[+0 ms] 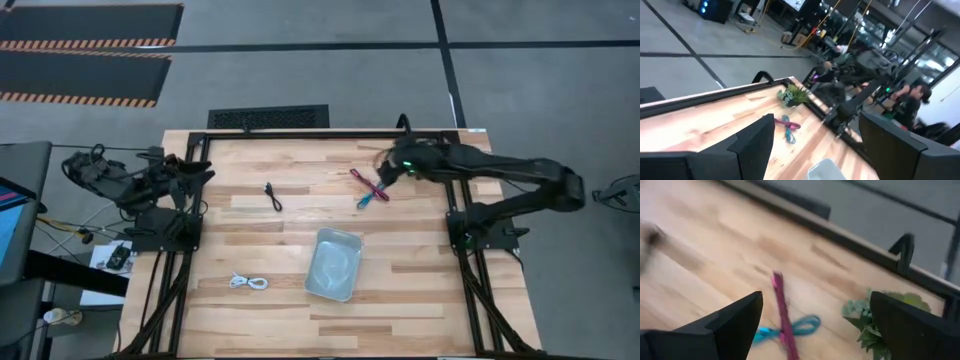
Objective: Pick and place USB-C Cables
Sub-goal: Put the pink charger cable into the gray bin
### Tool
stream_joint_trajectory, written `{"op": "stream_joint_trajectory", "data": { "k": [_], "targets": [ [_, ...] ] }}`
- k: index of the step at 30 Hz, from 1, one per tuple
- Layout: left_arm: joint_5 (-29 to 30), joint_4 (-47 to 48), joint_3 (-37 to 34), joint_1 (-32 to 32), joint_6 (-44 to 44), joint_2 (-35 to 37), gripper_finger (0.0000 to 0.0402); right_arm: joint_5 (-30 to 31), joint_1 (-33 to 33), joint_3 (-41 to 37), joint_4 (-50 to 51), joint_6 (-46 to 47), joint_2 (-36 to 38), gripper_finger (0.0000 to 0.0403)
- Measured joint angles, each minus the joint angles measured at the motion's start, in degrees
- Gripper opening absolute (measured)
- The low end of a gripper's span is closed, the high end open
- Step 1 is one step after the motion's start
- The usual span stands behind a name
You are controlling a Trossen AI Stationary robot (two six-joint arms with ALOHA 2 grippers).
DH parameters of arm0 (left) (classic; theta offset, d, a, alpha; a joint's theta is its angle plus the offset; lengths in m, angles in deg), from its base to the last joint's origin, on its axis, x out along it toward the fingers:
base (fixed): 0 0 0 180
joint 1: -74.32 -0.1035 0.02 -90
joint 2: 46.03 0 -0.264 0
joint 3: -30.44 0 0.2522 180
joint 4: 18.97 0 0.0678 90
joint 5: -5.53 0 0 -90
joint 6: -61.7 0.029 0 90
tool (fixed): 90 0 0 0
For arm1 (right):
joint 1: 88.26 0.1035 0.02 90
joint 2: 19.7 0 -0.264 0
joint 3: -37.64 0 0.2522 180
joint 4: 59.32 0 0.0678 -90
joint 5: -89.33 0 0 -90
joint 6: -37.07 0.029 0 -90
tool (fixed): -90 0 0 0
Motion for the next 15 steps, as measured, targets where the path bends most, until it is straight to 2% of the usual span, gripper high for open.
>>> {"op": "stream_joint_trajectory", "data": {
  "k": [4,7,15],
  "targets": [
    [-0.5,3.6,0.1,0.0,-2.6,-1.3,0.0274,-7.1,-4.3,0.0,-1.8,-5.9,-9.4,0.0392],
    [-0.3,7.5,0.1,0.0,-6.4,-1.8,0.0274,-9.8,-7.1,0.0,-3.7,-9.2,-15.4,0.0392],
    [1.5,11.3,0.1,0.0,-9.8,-1.7,0.0274,-17.5,-11.5,0.1,-8.9,-14.5,-26.3,0.0377]
  ]
}}
